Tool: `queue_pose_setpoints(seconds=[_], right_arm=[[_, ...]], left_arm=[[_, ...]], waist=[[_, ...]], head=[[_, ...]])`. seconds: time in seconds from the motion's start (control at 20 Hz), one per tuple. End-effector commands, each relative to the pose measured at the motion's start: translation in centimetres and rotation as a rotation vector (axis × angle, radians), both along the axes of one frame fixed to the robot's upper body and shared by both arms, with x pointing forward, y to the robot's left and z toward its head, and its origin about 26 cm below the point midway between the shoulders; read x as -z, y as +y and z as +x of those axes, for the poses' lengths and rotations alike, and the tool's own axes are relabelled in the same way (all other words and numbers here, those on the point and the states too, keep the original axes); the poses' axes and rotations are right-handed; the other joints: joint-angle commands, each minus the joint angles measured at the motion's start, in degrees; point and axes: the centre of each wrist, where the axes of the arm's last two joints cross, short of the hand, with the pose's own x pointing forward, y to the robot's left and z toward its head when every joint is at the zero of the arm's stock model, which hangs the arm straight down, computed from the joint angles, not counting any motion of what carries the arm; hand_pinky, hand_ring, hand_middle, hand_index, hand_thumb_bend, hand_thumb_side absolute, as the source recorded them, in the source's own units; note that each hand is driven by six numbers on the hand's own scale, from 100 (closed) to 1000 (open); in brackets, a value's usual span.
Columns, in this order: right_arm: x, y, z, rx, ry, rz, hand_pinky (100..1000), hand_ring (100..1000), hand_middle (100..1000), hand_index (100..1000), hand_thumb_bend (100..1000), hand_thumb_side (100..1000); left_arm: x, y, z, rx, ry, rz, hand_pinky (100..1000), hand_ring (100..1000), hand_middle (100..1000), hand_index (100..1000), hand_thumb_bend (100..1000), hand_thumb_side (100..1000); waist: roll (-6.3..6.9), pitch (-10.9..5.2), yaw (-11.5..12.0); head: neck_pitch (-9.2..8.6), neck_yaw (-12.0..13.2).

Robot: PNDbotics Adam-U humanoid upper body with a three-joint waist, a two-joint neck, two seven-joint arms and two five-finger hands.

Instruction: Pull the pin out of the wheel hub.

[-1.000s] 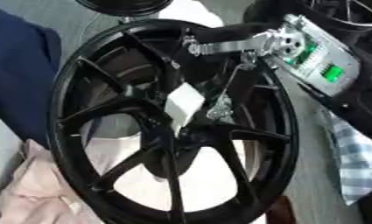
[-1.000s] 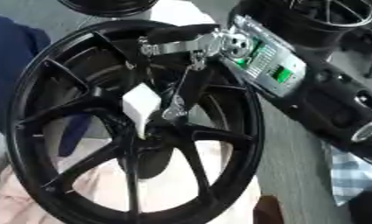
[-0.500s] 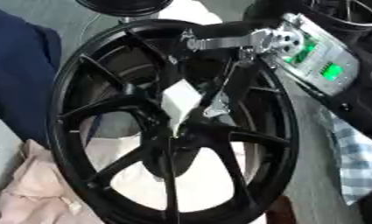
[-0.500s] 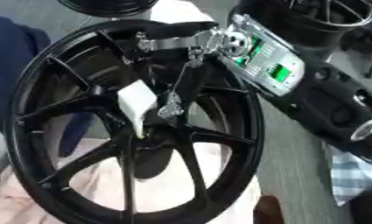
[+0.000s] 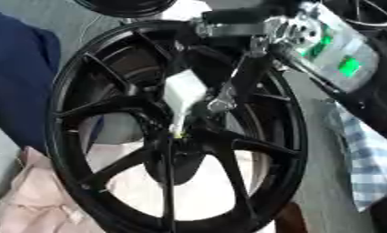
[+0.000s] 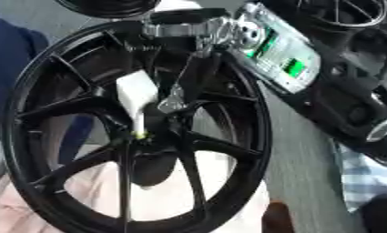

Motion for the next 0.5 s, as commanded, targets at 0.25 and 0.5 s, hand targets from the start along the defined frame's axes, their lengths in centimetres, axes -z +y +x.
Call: queue_pose_setpoints(seconds=[0.25, 0.5], right_arm=[[-5.5, -8.0, -1.6, 0.182, -0.144, 0.226, 710, 565, 302, 424, 365, 100], [-6.2, -15.5, -2.6, 0.373, -0.178, 0.361, 698, 563, 305, 427, 346, 100]], left_arm=[[-0.2, 1.9, -0.4, -0.057, -0.007, 0.016, 609, 602, 526, 709, 100, 929], [0.1, 3.4, -0.8, -0.107, 0.0, 0.008, 609, 602, 527, 709, 100, 929]], waist=[[1.23, -2.08, -2.3], [1.64, -2.14, -4.9]], head=[[0.36, 1.9], [0.44, 4.0]])
